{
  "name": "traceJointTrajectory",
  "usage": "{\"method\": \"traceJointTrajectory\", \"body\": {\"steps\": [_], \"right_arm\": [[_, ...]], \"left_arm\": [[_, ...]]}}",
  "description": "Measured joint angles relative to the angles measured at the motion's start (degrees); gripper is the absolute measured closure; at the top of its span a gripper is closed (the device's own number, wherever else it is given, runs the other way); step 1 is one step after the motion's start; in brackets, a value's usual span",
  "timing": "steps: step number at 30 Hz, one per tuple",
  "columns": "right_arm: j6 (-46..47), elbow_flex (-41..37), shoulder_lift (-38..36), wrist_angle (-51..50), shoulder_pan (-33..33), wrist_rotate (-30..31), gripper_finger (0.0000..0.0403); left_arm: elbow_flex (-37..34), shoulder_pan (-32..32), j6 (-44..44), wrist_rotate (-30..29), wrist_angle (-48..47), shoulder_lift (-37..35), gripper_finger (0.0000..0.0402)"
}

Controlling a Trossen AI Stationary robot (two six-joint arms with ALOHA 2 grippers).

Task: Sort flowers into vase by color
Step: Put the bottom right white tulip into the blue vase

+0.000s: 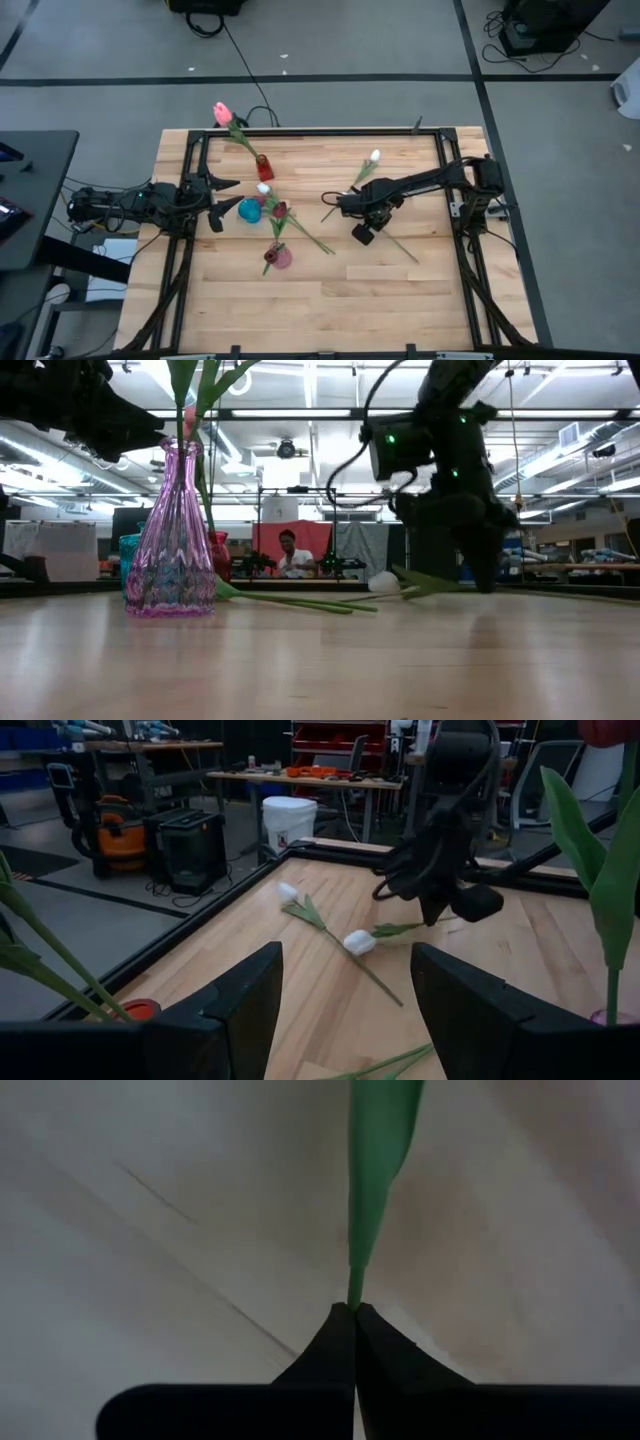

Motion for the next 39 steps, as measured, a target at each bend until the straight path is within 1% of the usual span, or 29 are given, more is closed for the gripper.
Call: {"method": "traceJointTrajectory", "body": {"steps": [3, 6, 10, 12, 13, 17, 20, 22, 24, 27, 30, 32, 34, 36, 39], "right_arm": [[-4.6, 2.6, -0.7, -1.1, 0.0, 1.7, 0.0398], [-11.1, 4.7, -1.7, -0.9, 0.8, 2.7, 0.0398], [-19.4, 6.8, -3.0, -0.6, 2.6, 5.7, 0.0398], [-21.3, 7.3, -3.5, 0.5, 3.5, 8.6, 0.0398], [-21.8, 7.4, -3.7, 1.9, 3.8, 10.0, 0.0398], [-25.3, 7.4, -4.0, 11.2, 4.1, 11.1, 0.0398], [-29.4, 7.4, -4.0, 20.7, 4.1, 10.8, 0.0398], [-32.1, 7.4, -4.0, 27.6, 4.0, 10.7, 0.0398], [-34.2, 7.4, -4.0, 33.8, 3.8, 10.6, 0.0398], [-36.9, 7.4, -4.0, 41.9, 3.7, 10.5, 0.0397], [-39.7, 7.4, -4.0, 48.7, 3.6, 10.5, 0.0397], [-41.3, 7.4, -4.0, 53.2, 3.4, 10.5, 0.0397], [-42.5, 7.4, -4.0, 57.9, 3.1, 10.4, 0.0397], [-43.3, 7.4, -4.0, 63.0, 2.6, 10.1, 0.0397], [-43.9, 7.4, -4.0, 71.1, 1.7, 7.6, 0.0396]], "left_arm": [[0.0, 0.0, 0.0, 0.0, 0.5, 0.0, 0.0175], [0.0, 0.0, 0.7, 1.0, 3.6, 0.0, 0.0175], [0.0, -0.1, 2.5, 8.4, 6.3, -0.1, 0.0175], [0.0, -0.3, 3.1, 10.5, 7.4, -0.1, 0.0175], [0.0, -0.5, 3.3, 10.6, 7.6, -0.1, 0.0175], [0.0, -1.8, 3.6, 8.7, 8.3, -0.1, 0.0175], [0.0, -3.1, 3.9, 7.5, 9.2, -0.1, 0.0175], [0.0, -3.9, 4.9, 5.6, 9.3, -0.1, 0.0175], [0.0, -4.6, 5.7, 1.5, 8.8, -0.1, 0.0175], [0.0, -5.6, 6.7, -6.2, 7.3, -0.1, 0.0175], [0.6, -6.3, 7.7, -10.5, 4.8, -0.1, 0.0175], [1.1, -6.4, 7.4, -10.9, 2.1, -0.1, 0.0175], [0.9, -6.4, 6.3, -9.3, 0.8, -0.1, 0.0175], [0.5, -6.4, 6.6, -6.4, 1.2, 0.1, 0.0175], [-0.2, -6.4, 7.4, -5.3, 3.0, 0.9, 0.0175]]}}
